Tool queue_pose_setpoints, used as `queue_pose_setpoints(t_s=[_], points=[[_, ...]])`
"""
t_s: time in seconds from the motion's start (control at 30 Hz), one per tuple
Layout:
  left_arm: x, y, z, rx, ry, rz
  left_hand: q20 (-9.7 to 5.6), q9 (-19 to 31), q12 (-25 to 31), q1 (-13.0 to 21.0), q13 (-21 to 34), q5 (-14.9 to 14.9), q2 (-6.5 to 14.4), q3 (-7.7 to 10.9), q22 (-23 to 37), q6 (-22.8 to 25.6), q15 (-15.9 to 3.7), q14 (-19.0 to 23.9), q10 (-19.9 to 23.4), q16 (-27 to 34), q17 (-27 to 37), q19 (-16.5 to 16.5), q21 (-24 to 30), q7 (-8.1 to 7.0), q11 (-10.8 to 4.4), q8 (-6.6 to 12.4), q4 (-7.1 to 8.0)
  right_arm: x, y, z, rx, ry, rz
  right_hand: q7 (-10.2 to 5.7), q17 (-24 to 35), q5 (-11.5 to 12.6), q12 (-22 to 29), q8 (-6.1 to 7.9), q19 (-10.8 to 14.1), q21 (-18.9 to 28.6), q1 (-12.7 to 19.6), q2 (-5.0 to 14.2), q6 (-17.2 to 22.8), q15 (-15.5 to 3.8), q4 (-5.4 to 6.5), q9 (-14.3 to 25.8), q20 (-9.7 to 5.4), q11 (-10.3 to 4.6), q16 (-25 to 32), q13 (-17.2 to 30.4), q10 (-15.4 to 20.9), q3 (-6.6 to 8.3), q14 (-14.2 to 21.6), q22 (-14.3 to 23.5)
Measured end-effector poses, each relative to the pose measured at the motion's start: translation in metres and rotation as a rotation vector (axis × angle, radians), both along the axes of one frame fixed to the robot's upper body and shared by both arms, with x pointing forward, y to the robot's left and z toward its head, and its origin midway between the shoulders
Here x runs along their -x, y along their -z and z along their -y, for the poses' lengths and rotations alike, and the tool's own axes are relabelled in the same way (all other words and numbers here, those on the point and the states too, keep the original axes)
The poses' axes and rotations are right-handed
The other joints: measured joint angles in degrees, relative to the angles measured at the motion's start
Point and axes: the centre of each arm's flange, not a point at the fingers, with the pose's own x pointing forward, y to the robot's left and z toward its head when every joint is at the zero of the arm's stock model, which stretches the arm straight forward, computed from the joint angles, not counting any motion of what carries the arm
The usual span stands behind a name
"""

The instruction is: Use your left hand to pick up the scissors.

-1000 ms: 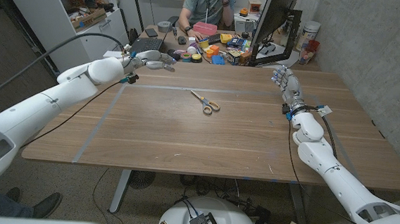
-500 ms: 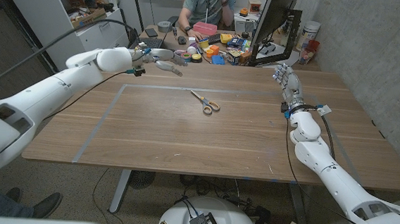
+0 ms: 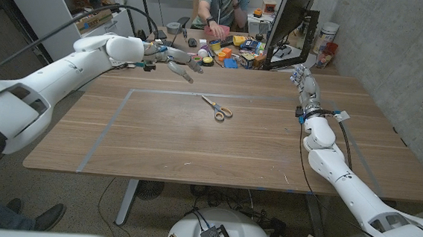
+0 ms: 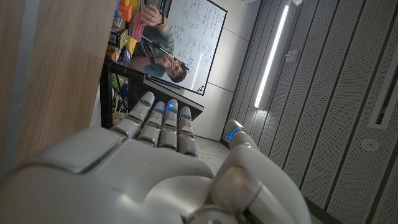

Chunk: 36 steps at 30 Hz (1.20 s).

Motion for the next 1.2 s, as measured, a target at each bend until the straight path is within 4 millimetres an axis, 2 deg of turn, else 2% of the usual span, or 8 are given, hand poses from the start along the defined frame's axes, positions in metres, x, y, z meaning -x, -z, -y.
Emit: queue_pose_setpoints(t_s=[0.13,0.33,0.57,0.73,0.77,0.83,0.93,1.2], points=[[0.000,0.002,0.003,-0.060,-0.001,-0.002,0.13,0.0,-0.5,0.7,0.3,0.0,-0.4,0.00,0.0,-0.3,0.63,-0.7,-1.2,-0.3,0.0,-0.6,-0.1,-0.30,0.34,0.00,0.00,0.001,-0.002,-0.002,-0.003,0.001,0.005,-0.20,0.0,0.0,0.0,0.00,0.0,0.0,-0.2,-0.23,0.2,0.00,0.00,0.0,0.00,0.22,0.0,0.0,0.2,0.00,0.0,0.0],[-0.005,-0.014,0.025,-0.195,-0.015,0.017,0.61,0.0,-1.3,1.6,0.3,0.2,-0.8,-0.84,0.3,-1.2,1.80,-5.1,-5.3,-1.0,0.3,-3.1,-0.4,-0.70,1.67,-0.28,0.62,0.003,-0.004,-0.002,-0.008,0.014,0.020,-0.20,0.0,0.0,-0.2,0.44,0.0,0.0,-0.2,-0.22,0.2,0.00,0.10,0.0,0.00,0.05,0.0,0.0,0.6,-0.40,0.0,0.0],[-0.006,-0.021,0.048,-0.298,-0.009,0.040,1.15,0.0,-1.3,1.9,0.5,0.4,-1.1,-2.10,0.3,-2.9,2.67,-7.7,-8.6,-1.0,0.5,-4.4,-0.9,-3.32,2.47,-0.50,0.72,0.005,-0.008,-0.002,-0.016,0.017,0.038,-0.20,0.0,0.0,-0.2,0.44,-0.4,0.0,-0.2,-0.22,0.2,0.00,0.10,0.0,0.42,-0.01,0.0,0.0,0.6,-0.40,0.0,0.0],[-0.005,-0.018,0.048,-0.320,-0.004,0.042,4.05,0.0,-1.3,2.1,0.5,0.7,-0.9,-2.87,0.3,-4.7,3.46,-8.5,-9.0,-1.0,0.5,-3.6,-0.6,-5.85,2.88,-1.11,0.95,0.004,-0.007,0.001,-0.020,0.021,0.036,-0.20,0.0,0.0,-0.2,0.44,-0.4,-0.4,-0.2,-0.22,0.2,0.00,0.10,0.0,0.42,-0.01,0.0,0.0,0.6,-0.40,0.0,0.0],[-0.007,-0.021,0.069,-0.345,0.013,0.040,4.54,0.0,-1.3,2.1,0.5,0.9,-0.9,-3.05,0.3,-4.9,3.53,-8.6,-9.0,-1.0,0.5,-3.3,-0.6,-6.23,2.88,-1.11,0.77,0.004,-0.007,0.001,-0.021,0.022,0.036,-0.20,0.0,0.0,-0.2,0.44,-0.4,-0.4,-0.2,-0.22,0.2,0.00,0.10,0.0,0.42,-0.01,0.0,0.0,0.6,-0.40,0.0,0.0],[-0.006,-0.021,0.069,-0.349,0.016,0.039,5.37,0.0,-1.0,2.3,0.5,0.9,-1.1,-3.34,0.3,-5.2,3.69,-8.4,-9.0,-0.7,0.5,-3.1,-0.2,-7.10,2.88,-1.11,0.94,0.004,-0.007,0.002,-0.022,0.024,0.034,-0.20,0.0,0.0,-0.2,0.44,-0.4,-0.5,-0.2,-0.22,0.2,0.00,0.10,0.0,0.42,-0.01,0.0,0.0,0.6,-0.40,0.0,0.0],[-0.008,-0.018,0.085,-0.369,0.034,0.031,5.85,0.0,-0.8,2.3,0.5,0.9,-1.1,-3.60,0.3,-5.0,4.13,-8.0,-8.8,-0.6,0.5,-2.6,-0.2,-7.90,3.14,-1.11,0.72,0.006,-0.008,0.005,-0.031,0.025,0.050,-0.20,0.0,0.0,-0.2,0.44,-0.4,-0.6,-0.2,-0.22,0.2,0.00,0.10,0.0,0.42,-0.01,0.0,0.0,0.6,-0.40,0.0,0.0],[-0.008,-0.011,0.103,-0.390,0.060,0.016,6.81,0.0,0.0,2.3,0.5,0.9,-1.1,-4.33,0.2,-4.3,4.76,-7.4,-7.3,-0.2,0.4,-1.6,0.2,-9.47,3.89,-0.88,0.90,0.005,-0.009,0.007,-0.033,0.015,0.057,-0.20,0.0,0.0,-0.2,0.44,-0.4,-0.7,-0.2,-0.22,0.2,0.00,0.10,0.0,0.42,0.00,0.0,0.0,0.6,-0.40,0.0,0.0]])
